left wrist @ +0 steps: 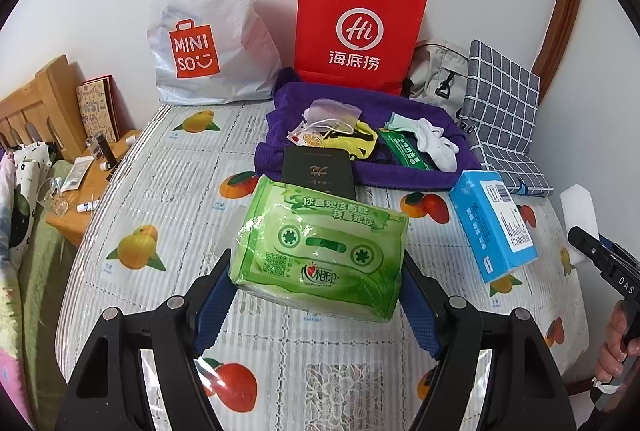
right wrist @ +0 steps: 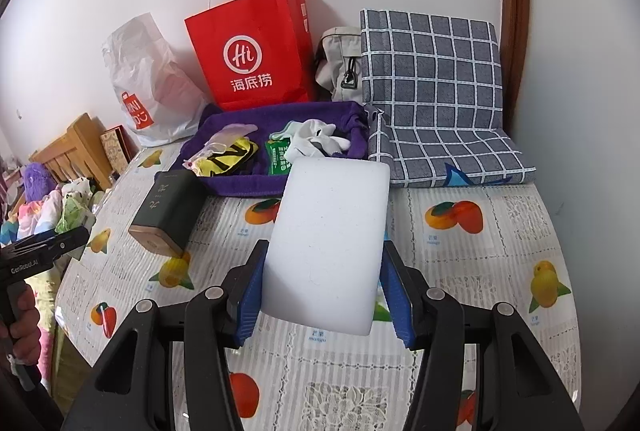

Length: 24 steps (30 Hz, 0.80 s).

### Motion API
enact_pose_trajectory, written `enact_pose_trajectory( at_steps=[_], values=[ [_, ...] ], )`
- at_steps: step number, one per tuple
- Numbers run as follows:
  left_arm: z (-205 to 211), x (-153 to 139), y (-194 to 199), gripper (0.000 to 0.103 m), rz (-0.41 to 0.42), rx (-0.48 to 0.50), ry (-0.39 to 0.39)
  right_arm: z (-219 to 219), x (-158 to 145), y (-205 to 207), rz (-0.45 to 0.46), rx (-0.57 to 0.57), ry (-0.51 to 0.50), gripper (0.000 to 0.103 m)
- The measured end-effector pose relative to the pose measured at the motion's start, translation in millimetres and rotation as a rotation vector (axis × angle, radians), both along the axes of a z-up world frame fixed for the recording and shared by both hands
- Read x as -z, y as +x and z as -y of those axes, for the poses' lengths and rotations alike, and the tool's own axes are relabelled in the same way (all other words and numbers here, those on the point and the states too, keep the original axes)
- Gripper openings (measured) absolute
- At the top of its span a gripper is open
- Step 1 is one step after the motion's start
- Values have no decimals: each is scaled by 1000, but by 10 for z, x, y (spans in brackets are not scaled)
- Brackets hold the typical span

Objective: Organize soft objects
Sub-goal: 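Carry the green tissue pack in the left tool and sponge in the right tool onto the towel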

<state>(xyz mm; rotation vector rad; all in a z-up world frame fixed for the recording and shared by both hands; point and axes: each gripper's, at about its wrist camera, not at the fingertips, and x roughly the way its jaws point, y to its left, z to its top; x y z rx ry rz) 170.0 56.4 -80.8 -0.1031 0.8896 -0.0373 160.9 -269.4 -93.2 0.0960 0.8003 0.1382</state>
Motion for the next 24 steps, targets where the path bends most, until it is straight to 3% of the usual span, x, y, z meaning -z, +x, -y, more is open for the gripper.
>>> enact_pose_trajectory(
  at_steps=[24],
  values=[
    [-40,45,473,74,-6,-6,15,-36,74,484,-15,5,-11,54]
  ],
)
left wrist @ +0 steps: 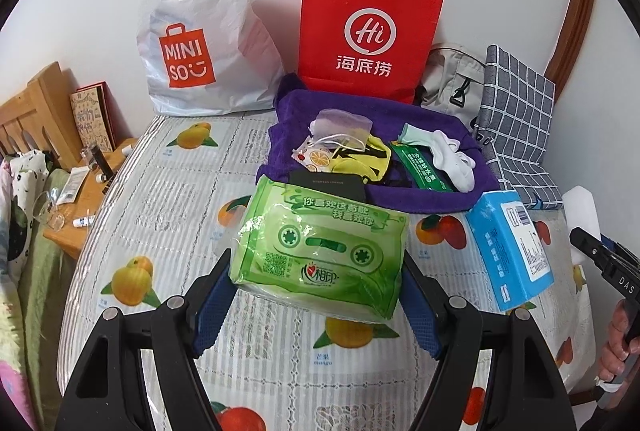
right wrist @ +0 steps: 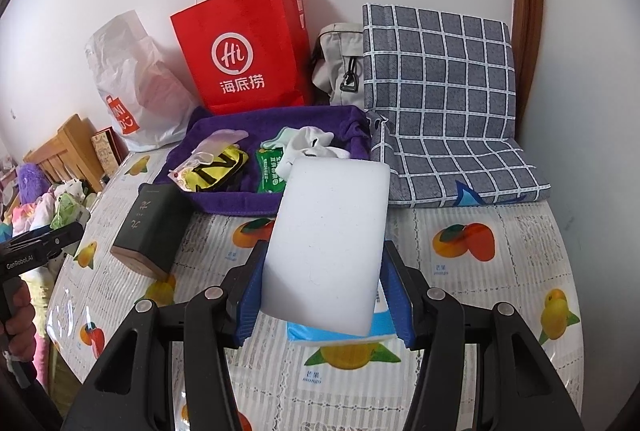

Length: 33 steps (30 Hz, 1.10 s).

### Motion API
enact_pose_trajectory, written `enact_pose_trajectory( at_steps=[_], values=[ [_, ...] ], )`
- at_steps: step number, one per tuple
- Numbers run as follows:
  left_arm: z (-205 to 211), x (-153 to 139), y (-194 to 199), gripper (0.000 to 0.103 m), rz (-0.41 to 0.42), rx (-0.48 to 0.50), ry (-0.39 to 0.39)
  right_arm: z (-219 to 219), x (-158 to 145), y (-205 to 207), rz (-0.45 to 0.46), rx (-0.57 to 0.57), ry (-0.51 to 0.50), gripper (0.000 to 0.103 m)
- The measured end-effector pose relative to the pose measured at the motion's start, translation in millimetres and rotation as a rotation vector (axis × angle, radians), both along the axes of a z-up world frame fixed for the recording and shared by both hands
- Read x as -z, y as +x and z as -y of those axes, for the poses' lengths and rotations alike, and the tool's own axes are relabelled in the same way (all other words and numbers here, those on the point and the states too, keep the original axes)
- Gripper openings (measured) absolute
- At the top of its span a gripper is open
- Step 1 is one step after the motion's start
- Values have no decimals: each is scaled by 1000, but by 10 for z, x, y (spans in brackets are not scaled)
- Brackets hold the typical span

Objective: Organize soft objects
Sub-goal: 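Carry the green tissue pack in the left tool and sponge in the right tool onto the towel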

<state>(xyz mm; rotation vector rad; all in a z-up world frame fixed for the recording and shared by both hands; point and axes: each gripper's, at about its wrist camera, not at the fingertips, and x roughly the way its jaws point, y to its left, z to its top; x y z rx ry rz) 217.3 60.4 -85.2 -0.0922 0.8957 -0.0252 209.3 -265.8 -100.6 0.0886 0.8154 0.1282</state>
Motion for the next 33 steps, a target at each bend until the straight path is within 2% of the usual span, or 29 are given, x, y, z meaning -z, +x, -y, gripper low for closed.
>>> enact_pose_trajectory(
  at_steps=[33],
  values=[
    [30,61,664,74,-9,10,-2,-117,119,648,-10,-21,7,54]
  ],
)
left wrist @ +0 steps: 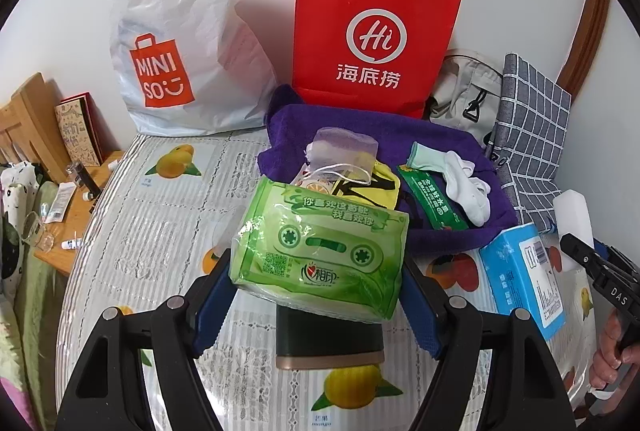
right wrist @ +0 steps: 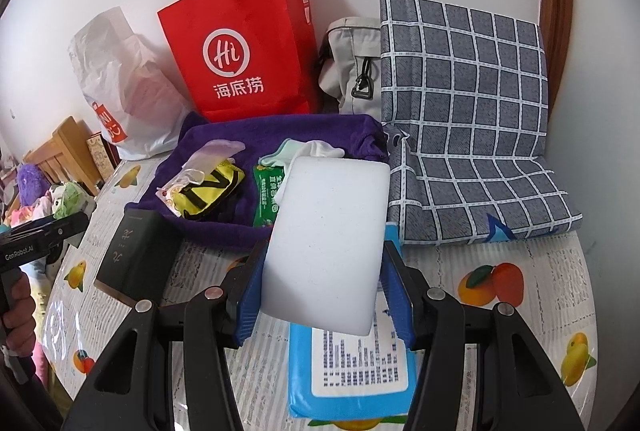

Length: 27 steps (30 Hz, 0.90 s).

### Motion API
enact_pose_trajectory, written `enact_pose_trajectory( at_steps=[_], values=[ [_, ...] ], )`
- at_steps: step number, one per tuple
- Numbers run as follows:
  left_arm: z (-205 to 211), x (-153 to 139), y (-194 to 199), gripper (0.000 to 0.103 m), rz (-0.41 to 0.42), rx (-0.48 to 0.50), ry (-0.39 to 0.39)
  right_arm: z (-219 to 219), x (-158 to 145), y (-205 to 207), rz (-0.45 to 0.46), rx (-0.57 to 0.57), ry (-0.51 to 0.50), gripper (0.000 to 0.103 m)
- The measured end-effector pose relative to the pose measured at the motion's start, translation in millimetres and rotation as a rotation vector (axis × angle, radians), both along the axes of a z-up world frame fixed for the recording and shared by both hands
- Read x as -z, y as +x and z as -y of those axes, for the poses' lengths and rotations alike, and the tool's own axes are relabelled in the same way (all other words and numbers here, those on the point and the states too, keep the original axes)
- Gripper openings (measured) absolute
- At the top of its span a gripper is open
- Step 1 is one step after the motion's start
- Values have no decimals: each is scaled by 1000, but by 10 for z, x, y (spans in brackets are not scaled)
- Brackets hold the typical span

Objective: Organize soft objects
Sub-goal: 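Carry the green tissue pack in the left tool and sponge in the right tool onto the towel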

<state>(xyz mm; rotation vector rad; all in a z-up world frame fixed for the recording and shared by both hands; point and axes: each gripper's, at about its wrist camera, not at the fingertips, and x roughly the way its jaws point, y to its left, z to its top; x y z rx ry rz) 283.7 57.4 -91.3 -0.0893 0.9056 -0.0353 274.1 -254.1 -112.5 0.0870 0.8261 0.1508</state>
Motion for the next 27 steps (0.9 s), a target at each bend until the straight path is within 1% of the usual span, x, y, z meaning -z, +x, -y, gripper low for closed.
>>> enact_pose_trajectory(
  at_steps=[6,27],
  values=[
    [34,-15,95,74,4,9,9,-2,8,94,3,-1,4,54],
    [82,48,386,74,-9,12,3,-19,95,394,-7,-19,4,54]
  ],
)
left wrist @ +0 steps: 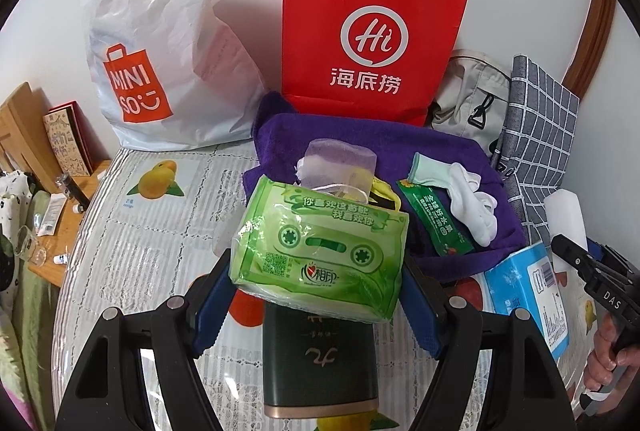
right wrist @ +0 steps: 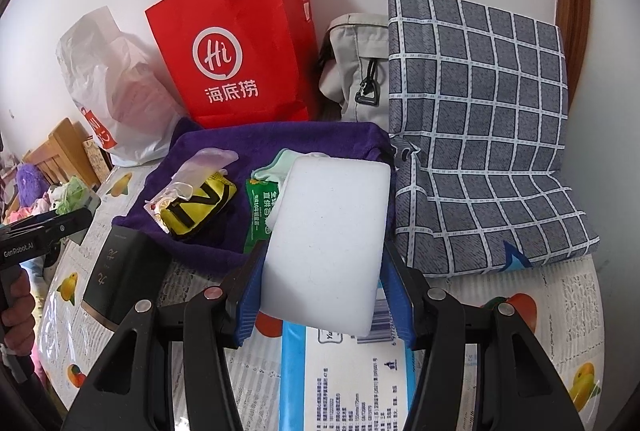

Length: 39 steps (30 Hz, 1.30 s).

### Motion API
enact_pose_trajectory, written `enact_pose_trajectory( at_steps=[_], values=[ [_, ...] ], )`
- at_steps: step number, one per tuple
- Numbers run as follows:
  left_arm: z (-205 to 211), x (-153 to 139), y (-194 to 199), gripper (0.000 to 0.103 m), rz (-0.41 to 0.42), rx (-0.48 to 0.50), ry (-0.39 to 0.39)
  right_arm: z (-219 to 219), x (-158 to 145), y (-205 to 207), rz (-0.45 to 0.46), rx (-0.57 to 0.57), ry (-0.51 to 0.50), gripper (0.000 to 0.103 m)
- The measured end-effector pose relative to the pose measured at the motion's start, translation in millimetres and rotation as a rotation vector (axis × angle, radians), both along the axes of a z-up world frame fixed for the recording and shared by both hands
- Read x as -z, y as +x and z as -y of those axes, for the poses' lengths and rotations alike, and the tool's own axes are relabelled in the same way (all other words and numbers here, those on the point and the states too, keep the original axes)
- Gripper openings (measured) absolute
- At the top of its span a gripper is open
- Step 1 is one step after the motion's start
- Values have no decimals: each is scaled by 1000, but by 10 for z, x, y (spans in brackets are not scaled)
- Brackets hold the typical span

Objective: Organize soft objects
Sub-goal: 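Carry the green tissue pack in the left tool and sponge in the right tool onto the towel, then lower and release the green tissue pack from the left tool while the right tool releases the sponge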

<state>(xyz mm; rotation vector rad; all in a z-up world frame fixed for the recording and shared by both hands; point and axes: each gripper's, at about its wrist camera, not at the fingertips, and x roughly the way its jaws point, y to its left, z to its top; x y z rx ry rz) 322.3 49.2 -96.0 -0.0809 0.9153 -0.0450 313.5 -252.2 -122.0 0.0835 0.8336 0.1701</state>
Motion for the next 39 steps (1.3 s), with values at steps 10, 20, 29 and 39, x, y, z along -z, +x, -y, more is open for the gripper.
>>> enact_pose_trajectory(
  at_steps=[10,20,29,39],
  values=[
    [-2,18,151,74,1,3,-1,-8,15,153,1,-2,-7,54],
    [24,23,306,74,3,11,7,-31,15,301,1,-11,-16,55],
    [40,67,454,74,0,17,13,-113,56,434,0,-28,-23,55],
    [80,123,612,74,-5,28,23,-197,90,607,-3,-50,-25,55]
  ],
)
